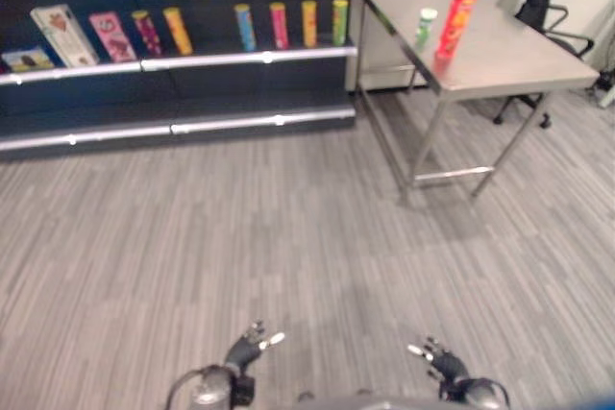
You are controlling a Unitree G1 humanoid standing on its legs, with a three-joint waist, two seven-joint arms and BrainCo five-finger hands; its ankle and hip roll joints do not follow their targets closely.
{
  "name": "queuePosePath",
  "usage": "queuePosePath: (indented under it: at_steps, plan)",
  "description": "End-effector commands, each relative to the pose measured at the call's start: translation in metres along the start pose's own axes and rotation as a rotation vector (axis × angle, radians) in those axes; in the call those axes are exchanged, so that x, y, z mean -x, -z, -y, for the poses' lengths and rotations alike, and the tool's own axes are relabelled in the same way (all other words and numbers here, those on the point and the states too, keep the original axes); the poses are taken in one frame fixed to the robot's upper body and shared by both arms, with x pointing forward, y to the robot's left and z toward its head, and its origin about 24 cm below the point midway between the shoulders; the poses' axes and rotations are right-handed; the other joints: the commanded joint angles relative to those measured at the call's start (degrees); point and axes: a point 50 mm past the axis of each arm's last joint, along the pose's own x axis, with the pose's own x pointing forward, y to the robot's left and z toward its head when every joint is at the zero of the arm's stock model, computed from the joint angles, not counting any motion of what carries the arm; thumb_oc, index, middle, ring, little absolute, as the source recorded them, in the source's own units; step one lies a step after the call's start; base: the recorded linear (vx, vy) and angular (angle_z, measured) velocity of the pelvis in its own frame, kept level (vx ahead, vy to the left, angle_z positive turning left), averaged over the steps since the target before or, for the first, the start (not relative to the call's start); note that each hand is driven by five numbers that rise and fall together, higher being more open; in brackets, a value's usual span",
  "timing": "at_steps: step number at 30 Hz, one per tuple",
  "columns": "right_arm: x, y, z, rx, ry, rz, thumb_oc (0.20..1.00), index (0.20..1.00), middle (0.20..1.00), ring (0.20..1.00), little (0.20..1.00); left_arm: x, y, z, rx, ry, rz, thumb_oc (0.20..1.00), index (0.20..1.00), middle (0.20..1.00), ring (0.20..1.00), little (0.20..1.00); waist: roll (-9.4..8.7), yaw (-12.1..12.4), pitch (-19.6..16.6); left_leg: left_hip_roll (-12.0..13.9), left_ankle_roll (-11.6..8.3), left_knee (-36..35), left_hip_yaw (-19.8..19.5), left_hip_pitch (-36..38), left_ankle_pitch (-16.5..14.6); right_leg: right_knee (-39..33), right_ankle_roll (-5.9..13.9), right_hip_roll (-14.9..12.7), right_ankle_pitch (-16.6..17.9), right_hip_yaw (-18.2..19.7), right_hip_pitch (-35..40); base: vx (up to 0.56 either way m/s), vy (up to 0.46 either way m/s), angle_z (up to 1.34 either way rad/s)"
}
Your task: Put the goods on the table back onto the shelves and tidy them up.
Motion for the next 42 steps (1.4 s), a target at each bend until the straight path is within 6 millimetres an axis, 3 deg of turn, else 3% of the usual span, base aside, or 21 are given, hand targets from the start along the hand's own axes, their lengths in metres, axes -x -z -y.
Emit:
queuePosePath:
  at_steps: [1,2,4,7,9,12,14,17,18,21,23,25,27,30,32,35,38,41,42]
  plan:
    - [0.002,-0.016,0.013,-0.026,0.037,0.090,1.000,1.000,1.000,1.000,1.000,-0.007,-0.014,0.014,-0.003,0.045,0.054,1.000,1.000,1.000,1.000,1.000,-0.67,-0.4,2.1,4.9,-5.79,14.5,-1.6,-3.6,5.7,0.0,2.44,-2.5,6.2,-0.3,0.4,0.10,-0.121,0.34]
    - [0.001,-0.019,0.008,-0.036,0.027,0.109,1.000,1.000,1.000,1.000,1.000,-0.007,-0.010,0.012,0.004,0.039,0.040,1.000,1.000,1.000,1.000,1.000,-1.59,0.0,2.9,6.6,-6.14,15.2,-1.2,-5.7,4.3,0.0,2.23,-2.7,5.7,1.1,1.8,0.19,-0.047,0.21]
    - [-0.001,-0.022,0.004,-0.055,0.018,0.120,1.000,1.000,1.000,1.000,1.000,-0.006,-0.007,0.010,-0.001,0.038,0.021,1.000,1.000,1.000,1.000,1.000,-1.13,0.6,2.6,7.6,-4.43,6.5,0.0,-6.8,3.7,0.0,1.88,-2.0,5.1,1.9,2.7,0.27,0.013,-0.10]
    - [-0.002,-0.033,0.001,-0.056,0.003,0.167,1.000,1.000,1.000,1.000,1.000,-0.006,-0.003,0.008,-0.020,0.036,0.000,1.000,1.000,1.000,1.000,1.000,-0.88,1.4,2.5,8.6,-3.28,-6.8,1.3,-8.8,6.1,0.0,1.65,-1.6,4.9,3.2,3.8,0.26,0.058,0.02]
    - [-0.003,-0.043,0.000,-0.062,0.001,0.202,1.000,1.000,1.000,1.000,1.000,-0.006,-0.004,0.004,-0.025,0.027,0.001,1.000,1.000,1.000,1.000,1.000,-0.72,1.5,2.3,8.7,-2.96,-8.2,1.4,-11.4,4.8,0.0,1.10,-1.5,4.2,4.0,4.6,0.31,0.070,-0.01]
    - [-0.003,-0.049,0.001,-0.033,-0.001,0.216,1.000,1.000,1.000,1.000,1.000,-0.003,0.000,0.002,0.008,0.012,-0.002,1.000,1.000,1.000,1.000,1.000,-0.05,2.8,1.5,8.0,-3.26,-8.2,1.1,-11.9,5.4,0.0,0.78,-2.0,4.2,4.7,6.2,0.36,0.114,-0.32]
    - [-0.004,-0.050,0.002,-0.015,0.007,0.214,1.000,1.000,1.000,1.000,1.000,0.003,0.013,-0.002,0.037,-0.009,-0.032,1.000,1.000,1.000,1.000,1.000,0.99,4.1,-0.7,7.2,-3.96,-8.2,0.7,-10.1,8.1,0.9,0.49,-4.1,6.2,5.7,8.0,0.48,0.254,-0.76]
    - [-0.002,-0.053,0.004,-0.006,0.011,0.225,1.000,1.000,1.000,1.000,1.000,0.006,0.017,-0.003,0.025,-0.005,-0.038,1.000,1.000,1.000,1.000,1.000,1.64,4.0,-2.0,6.2,-3.92,-8.2,1.8,-8.2,8.4,6.5,0.61,-6.1,7.0,4.4,7.4,0.39,0.260,-0.82]
    - [0.000,-0.053,0.008,-0.001,0.020,0.226,1.000,1.000,1.000,1.000,1.000,0.008,0.018,-0.006,0.025,-0.013,-0.035,1.000,1.000,1.000,1.000,1.000,2.71,3.9,-1.6,5.3,-3.52,-8.2,2.3,-4.2,7.3,15.9,-0.11,-7.4,7.4,3.3,5.6,0.36,0.279,-0.78]
    - [0.004,-0.053,0.014,-0.009,0.037,0.249,1.000,1.000,1.000,1.000,1.000,0.010,0.017,-0.008,0.049,-0.029,-0.015,1.000,1.000,1.000,1.000,1.000,6.30,2.1,1.4,5.4,-2.37,-8.2,1.2,2.1,5.5,33.1,-0.99,-5.0,5.7,2.4,-1.8,0.31,0.295,-0.28]
    - [0.005,-0.050,0.014,-0.006,0.034,0.237,1.000,1.000,1.000,1.000,1.000,0.011,0.014,-0.014,0.051,-0.052,0.002,1.000,1.000,1.000,1.000,1.000,6.63,1.6,3.2,5.2,-2.01,-8.2,1.0,4.6,5.1,37.4,-1.36,-4.4,4.1,1.5,-5.7,0.24,0.154,0.25]
    - [0.006,-0.046,0.017,0.003,0.041,0.223,1.000,1.000,1.000,1.000,1.000,0.012,0.011,-0.013,0.056,-0.048,0.022,1.000,1.000,1.000,1.000,1.000,5.50,1.4,3.4,4.0,-2.22,-8.2,0.8,6.0,4.4,30.4,-0.72,-5.7,2.3,0.3,-7.7,0.31,0.039,0.33]
    - [0.007,-0.043,0.018,0.004,0.045,0.214,1.000,1.000,1.000,1.000,1.000,0.010,0.007,-0.012,0.058,-0.048,0.038,1.000,1.000,1.000,1.000,1.000,5.14,0.9,3.4,3.6,-2.32,-8.2,0.2,6.4,4.3,25.1,0.00,-5.3,3.6,0.0,-8.2,0.26,-0.053,0.01]
    - [0.009,-0.034,0.021,-0.001,0.058,0.184,1.000,1.000,1.000,1.000,1.000,0.011,0.002,-0.007,0.065,-0.026,0.068,1.000,1.000,1.000,1.000,1.000,4.92,-0.8,4.0,2.0,-2.15,-8.2,-1.7,9.1,2.8,6.0,1.29,-4.0,5.0,-0.7,-12.2,0.36,-0.047,0.27]
    - [0.009,-0.031,0.023,0.002,0.066,0.174,1.000,1.000,1.000,1.000,1.000,0.009,-0.001,-0.007,0.053,-0.028,0.072,1.000,1.000,1.000,1.000,1.000,5.15,-2.5,4.6,2.4,-2.22,-8.2,-2.3,10.9,2.6,2.1,1.73,-3.6,5.6,-1.0,-15.5,0.43,-0.048,0.34]
    - [0.010,-0.021,0.023,-0.018,0.075,0.143,1.000,1.000,1.000,1.000,1.000,0.007,0.000,-0.005,0.033,-0.020,0.056,1.000,1.000,1.000,1.000,1.000,4.72,-3.6,3.4,3.0,-2.45,-8.2,-1.8,13.2,3.1,1.8,1.80,-3.5,5.9,-2.8,-14.7,0.38,-0.120,0.52]
    - [0.013,-0.003,0.033,-0.029,0.115,0.076,1.000,1.000,1.000,1.000,1.000,0.003,-0.003,-0.001,0.004,-0.004,0.058,1.000,1.000,1.000,1.000,1.000,4.10,-5.0,1.1,5.0,-2.85,-8.2,-0.4,15.8,6.3,0.4,2.04,-2.9,7.4,-2.6,-11.1,0.42,-0.175,0.75]
    - [0.015,-0.001,0.038,-0.026,0.124,0.064,1.000,1.000,1.000,1.000,1.000,0.003,-0.010,-0.001,-0.012,0.005,0.081,1.000,1.000,1.000,1.000,1.000,2.31,-5.3,0.5,5.7,-4.28,2.3,0.3,13.6,7.1,0.0,2.09,-3.3,7.7,-2.8,-8.6,0.30,-0.195,0.44]
    - [0.015,-0.002,0.040,-0.029,0.128,0.071,1.000,1.000,1.000,1.000,1.000,0.003,-0.011,0.000,-0.002,0.004,0.085,1.000,1.000,1.000,1.000,1.000,1.17,-5.2,0.6,5.7,-4.59,8.8,0.3,11.9,7.1,0.0,2.00,-4.0,7.9,-2.8,-7.6,0.28,-0.224,-0.10]
